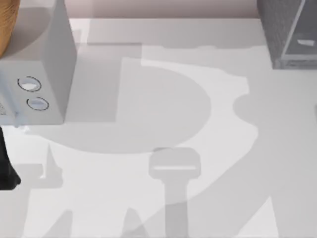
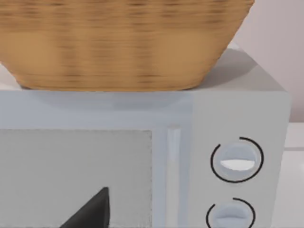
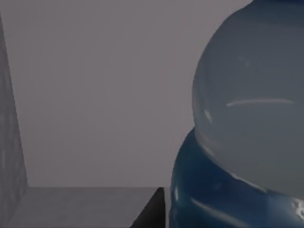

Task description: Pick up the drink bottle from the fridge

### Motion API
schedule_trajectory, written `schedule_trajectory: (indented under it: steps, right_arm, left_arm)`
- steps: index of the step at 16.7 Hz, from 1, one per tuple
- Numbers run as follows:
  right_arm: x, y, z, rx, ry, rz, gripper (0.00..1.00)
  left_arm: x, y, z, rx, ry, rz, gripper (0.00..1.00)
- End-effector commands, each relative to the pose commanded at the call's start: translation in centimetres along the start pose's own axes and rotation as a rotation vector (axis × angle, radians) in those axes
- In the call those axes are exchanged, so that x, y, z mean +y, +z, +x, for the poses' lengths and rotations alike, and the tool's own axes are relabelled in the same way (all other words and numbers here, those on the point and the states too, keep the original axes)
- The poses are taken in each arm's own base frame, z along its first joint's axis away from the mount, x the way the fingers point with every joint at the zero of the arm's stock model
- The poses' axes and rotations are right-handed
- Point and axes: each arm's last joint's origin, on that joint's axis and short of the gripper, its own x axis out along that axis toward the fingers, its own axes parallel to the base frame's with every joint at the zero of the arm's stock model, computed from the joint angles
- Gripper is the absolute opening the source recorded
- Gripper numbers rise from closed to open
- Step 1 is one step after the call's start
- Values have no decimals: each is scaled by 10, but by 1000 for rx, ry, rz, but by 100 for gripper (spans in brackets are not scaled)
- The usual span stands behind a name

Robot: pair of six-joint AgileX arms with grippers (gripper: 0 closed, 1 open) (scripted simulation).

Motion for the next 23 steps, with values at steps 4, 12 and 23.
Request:
schedule_trajectory:
  steps: [4,12,23]
  right_arm:
    - [0,-3,-1,5,0,2,0]
    - [-1,-5,-69,19,-2,4,0]
    - [4,2,-102,6,6,3,0]
  left_arm:
    - [0,0,0,0,0,0,100]
    - [0,0,0,0,0,0,100]
    - [0,0,0,0,0,0,100]
